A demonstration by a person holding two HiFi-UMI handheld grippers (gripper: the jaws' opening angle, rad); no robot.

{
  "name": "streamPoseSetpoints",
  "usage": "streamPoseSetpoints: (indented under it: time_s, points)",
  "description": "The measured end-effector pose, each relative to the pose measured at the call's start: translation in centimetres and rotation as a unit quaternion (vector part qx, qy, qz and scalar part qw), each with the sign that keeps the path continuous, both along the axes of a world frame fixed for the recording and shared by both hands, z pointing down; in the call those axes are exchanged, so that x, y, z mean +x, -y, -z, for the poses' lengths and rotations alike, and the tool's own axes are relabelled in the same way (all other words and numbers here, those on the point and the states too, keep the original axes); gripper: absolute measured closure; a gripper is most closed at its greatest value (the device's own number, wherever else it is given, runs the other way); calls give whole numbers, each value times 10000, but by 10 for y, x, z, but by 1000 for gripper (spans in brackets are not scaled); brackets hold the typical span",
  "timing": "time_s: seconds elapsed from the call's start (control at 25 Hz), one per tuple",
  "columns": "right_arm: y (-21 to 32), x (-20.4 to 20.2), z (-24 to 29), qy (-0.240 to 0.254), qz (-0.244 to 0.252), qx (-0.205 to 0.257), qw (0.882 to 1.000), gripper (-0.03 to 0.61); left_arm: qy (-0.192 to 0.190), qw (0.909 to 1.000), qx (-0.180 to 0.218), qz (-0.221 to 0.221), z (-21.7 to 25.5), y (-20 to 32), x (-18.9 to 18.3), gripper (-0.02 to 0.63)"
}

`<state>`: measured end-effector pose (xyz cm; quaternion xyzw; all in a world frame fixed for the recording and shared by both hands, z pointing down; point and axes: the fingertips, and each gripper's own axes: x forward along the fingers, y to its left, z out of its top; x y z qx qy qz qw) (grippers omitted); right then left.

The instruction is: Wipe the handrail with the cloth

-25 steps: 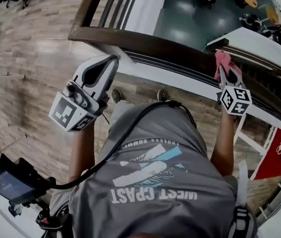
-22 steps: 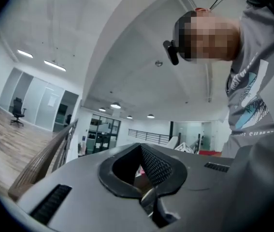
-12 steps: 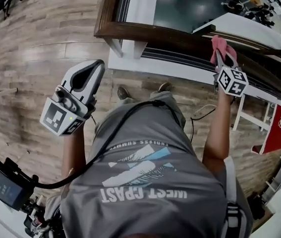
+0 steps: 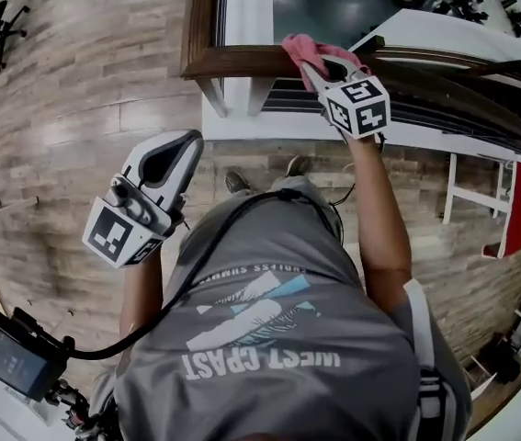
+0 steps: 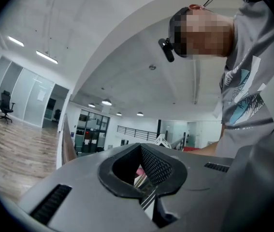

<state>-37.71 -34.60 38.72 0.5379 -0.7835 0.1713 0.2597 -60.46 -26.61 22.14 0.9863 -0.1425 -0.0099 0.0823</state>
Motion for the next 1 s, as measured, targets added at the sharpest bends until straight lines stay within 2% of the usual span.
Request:
streamPoseSetpoints:
  time_s: [0.12, 0.2, 0.28, 0.44, 0.56, 0.64, 0.72, 0.76, 0.84, 0.92, 1.0]
  points:
    - [-45, 101, -1, -76, -1305, 2, 9914, 528, -24, 9998, -63, 189, -3, 5, -17, 611]
    - [-58, 132, -1, -21, -1835, -30, 9830, 528, -80, 9994, -124, 317, -6, 7, -25, 611]
    - [-44, 109, -1, -159, -1636, -76, 9864, 528, -99, 9993, -155, 329, -10, 6, -25, 611]
    - [1, -13, 5, -26, -373, 104, 9992, 528, -66, 9998, -168, 53, -8, -3, -7, 611]
    - [3, -89, 12, 308, 709, 237, 9967, 528, -53, 9999, -136, -80, -1, -3, 5, 611]
    - [-23, -104, 0, 209, 1117, 273, 9931, 528, -15, 9999, -131, -85, 0, 2, 7, 611]
    - [-64, -85, -38, -197, 1051, 65, 9942, 528, 44, 9999, -164, -4, -3, 7, 4, 611]
    - [-86, -63, -64, -308, 765, -142, 9965, 528, 86, 9998, -194, 56, -5, 8, 0, 611]
    - [-116, -4, -112, -284, -173, -539, 9980, 528, 208, 9993, -258, 171, -12, 10, -8, 611]
    - [-114, 39, -138, -225, -816, -628, 9944, 528, 361, 9985, -307, 262, -20, 10, -14, 611]
    - [-85, 39, -150, -166, -741, -484, 9959, 528, 530, 9975, -348, 307, -28, 8, -15, 611]
